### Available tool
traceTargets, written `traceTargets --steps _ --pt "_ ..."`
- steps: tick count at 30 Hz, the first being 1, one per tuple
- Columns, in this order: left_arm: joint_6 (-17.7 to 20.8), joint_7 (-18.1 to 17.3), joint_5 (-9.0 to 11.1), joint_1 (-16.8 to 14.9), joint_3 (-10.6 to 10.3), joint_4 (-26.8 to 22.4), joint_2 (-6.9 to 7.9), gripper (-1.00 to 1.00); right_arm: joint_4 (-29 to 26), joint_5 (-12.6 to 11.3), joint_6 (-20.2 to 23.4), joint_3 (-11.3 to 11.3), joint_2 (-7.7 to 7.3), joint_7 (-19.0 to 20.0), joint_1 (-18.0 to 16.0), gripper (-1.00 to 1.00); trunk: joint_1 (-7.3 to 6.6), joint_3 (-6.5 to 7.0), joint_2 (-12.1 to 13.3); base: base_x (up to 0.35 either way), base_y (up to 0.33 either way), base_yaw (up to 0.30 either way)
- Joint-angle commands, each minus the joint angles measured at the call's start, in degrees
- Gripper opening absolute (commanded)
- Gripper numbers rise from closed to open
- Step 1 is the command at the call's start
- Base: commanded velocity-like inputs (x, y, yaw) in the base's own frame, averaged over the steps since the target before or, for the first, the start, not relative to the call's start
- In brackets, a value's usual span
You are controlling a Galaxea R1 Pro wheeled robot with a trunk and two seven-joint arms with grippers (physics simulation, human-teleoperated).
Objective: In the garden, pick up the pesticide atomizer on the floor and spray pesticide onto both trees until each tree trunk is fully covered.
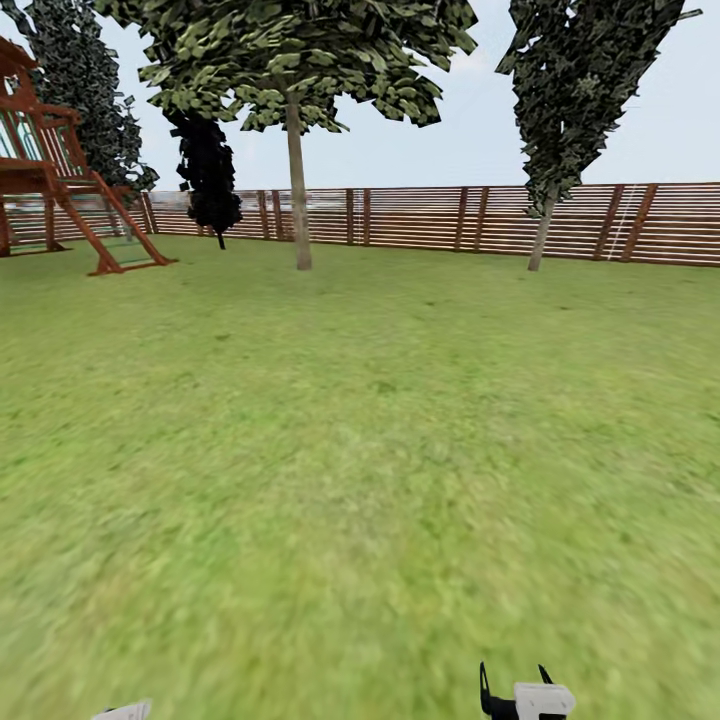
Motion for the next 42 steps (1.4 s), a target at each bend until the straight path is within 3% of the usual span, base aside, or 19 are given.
traceTargets --steps 1,42 --pt "0.0 0.0 0.0 0.0 0.0 0.0 -0.02 -1.00 0.0 0.0 0.0 0.0 -0.02 0.0 0.0 1.00 0.00 0.00 0.0 0.332 0.000 0.000" --pt "-0.1 0.0 0.1 0.0 0.0 0.0 -0.04 -1.00 0.0 0.0 0.0 0.0 0.00 0.0 0.0 1.00 0.00 0.00 0.0 0.332 0.000 0.000"
